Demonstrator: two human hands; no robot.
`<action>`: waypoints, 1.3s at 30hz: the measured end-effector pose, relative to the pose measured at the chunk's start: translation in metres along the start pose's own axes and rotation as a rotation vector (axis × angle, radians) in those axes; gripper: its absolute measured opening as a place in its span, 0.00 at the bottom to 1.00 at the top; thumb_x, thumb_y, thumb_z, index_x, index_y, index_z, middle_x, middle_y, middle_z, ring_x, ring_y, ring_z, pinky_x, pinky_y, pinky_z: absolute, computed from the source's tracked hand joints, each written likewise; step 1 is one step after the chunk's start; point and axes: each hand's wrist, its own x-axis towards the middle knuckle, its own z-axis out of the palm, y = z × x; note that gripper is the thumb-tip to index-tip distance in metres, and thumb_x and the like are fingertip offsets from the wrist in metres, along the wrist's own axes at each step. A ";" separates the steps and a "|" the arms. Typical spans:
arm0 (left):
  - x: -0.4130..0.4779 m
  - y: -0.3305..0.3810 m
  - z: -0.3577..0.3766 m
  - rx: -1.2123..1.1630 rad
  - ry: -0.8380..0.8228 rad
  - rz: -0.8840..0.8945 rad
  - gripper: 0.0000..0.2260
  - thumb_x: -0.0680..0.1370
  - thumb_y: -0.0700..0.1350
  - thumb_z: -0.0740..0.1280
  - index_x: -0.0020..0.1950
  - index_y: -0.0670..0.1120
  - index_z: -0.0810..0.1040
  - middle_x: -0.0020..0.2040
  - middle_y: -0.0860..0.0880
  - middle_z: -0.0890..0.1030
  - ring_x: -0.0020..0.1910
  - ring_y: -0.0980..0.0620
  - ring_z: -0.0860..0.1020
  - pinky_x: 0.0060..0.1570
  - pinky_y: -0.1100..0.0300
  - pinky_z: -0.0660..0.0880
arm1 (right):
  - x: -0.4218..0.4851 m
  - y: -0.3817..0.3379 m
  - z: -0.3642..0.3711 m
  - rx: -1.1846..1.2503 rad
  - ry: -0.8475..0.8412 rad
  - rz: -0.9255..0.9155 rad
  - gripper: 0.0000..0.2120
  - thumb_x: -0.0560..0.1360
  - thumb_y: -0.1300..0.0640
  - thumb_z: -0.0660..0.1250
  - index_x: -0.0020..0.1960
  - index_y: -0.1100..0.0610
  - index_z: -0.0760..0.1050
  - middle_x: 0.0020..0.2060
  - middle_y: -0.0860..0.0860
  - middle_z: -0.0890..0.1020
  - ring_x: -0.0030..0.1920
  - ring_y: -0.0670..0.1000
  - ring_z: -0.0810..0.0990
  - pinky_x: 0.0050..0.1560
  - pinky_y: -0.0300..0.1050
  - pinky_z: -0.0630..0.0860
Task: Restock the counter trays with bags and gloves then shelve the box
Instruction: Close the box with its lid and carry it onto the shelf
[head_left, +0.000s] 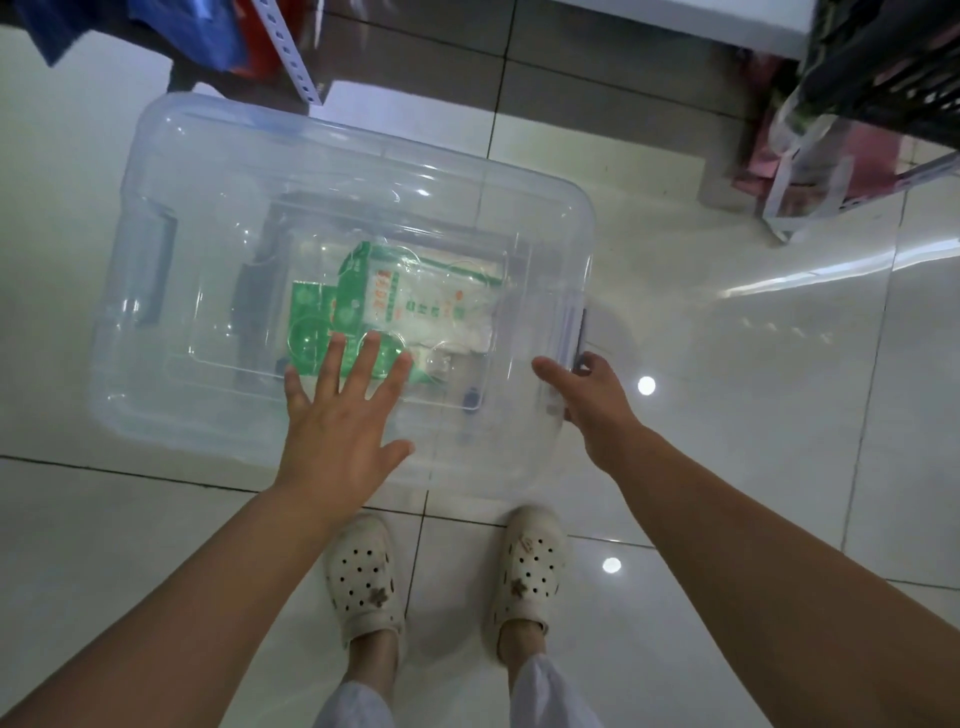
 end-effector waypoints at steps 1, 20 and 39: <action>0.002 0.002 -0.001 -0.005 0.013 -0.002 0.37 0.74 0.59 0.65 0.76 0.54 0.50 0.78 0.46 0.47 0.77 0.40 0.44 0.69 0.31 0.48 | 0.000 -0.003 0.000 -0.052 0.047 -0.063 0.27 0.67 0.52 0.75 0.60 0.58 0.68 0.51 0.53 0.77 0.47 0.50 0.78 0.48 0.45 0.78; 0.024 -0.032 -0.050 -0.118 0.163 -0.099 0.27 0.69 0.39 0.73 0.67 0.42 0.71 0.69 0.40 0.72 0.62 0.39 0.74 0.59 0.46 0.71 | 0.001 -0.061 0.005 -0.846 0.684 -0.463 0.19 0.70 0.63 0.67 0.60 0.60 0.73 0.57 0.58 0.77 0.57 0.60 0.73 0.54 0.53 0.70; 0.061 -0.176 -0.049 -0.779 0.212 -0.702 0.20 0.68 0.55 0.73 0.54 0.44 0.77 0.50 0.44 0.75 0.53 0.43 0.74 0.53 0.50 0.76 | -0.007 -0.057 0.126 -0.954 0.494 -0.798 0.19 0.71 0.65 0.68 0.61 0.59 0.74 0.63 0.60 0.74 0.60 0.66 0.69 0.60 0.59 0.66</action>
